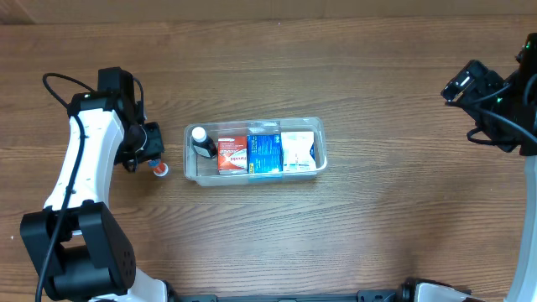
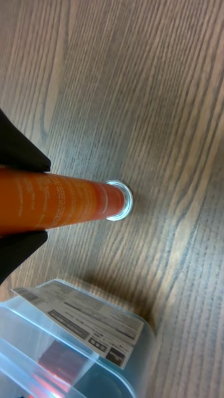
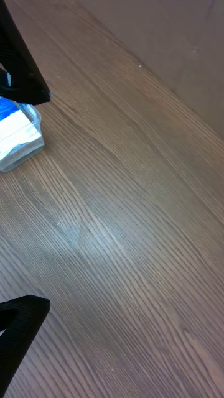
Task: Pack container
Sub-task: 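Move the left gripper to the orange vitamin tube and grasp it, then insert the orange tube upright into the container beside the bottle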
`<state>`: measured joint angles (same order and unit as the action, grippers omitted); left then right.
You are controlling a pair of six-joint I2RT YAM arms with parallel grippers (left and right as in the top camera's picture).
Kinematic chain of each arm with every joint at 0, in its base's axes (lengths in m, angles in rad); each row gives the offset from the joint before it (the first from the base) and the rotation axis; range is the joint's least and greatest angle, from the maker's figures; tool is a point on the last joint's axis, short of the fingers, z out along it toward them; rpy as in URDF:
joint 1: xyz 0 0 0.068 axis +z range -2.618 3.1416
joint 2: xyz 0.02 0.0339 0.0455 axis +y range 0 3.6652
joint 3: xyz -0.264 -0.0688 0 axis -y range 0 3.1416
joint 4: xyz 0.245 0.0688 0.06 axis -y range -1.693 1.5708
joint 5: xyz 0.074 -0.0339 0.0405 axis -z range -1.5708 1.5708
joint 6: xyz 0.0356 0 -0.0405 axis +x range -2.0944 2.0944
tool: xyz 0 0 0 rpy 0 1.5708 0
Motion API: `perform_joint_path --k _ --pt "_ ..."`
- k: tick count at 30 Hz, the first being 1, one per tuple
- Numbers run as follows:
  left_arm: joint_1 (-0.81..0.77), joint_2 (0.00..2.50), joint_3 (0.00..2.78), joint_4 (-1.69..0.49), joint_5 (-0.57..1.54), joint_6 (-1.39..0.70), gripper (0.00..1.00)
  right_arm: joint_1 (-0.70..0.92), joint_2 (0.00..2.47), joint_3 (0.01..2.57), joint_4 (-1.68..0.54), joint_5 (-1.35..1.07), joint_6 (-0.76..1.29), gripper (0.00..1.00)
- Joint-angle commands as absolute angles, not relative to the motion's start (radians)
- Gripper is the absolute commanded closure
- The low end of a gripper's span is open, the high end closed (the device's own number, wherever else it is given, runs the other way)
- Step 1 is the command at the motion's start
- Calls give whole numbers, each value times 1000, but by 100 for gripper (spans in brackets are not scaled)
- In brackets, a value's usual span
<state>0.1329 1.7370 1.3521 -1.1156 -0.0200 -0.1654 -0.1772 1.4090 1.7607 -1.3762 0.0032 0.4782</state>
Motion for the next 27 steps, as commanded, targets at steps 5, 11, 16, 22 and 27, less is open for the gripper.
perform_joint_path --k 5,11,16,22,27 --pt "136 1737 1648 -1383 -25 -166 87 -182 1405 1772 -1371 -1 482 0" --pt "68 1707 2053 -1670 -22 -172 87 -182 1405 1772 -1371 -2 482 0" --pt "-104 1670 2112 -1689 -17 -172 86 -182 1405 1772 -1371 -2 482 0" --pt "-284 1675 2025 -1678 -43 -224 86 -182 1405 1772 -1371 -2 482 0" --pt "-295 1675 1802 -1567 -44 -224 86 -182 1405 1772 -1371 -2 482 0"
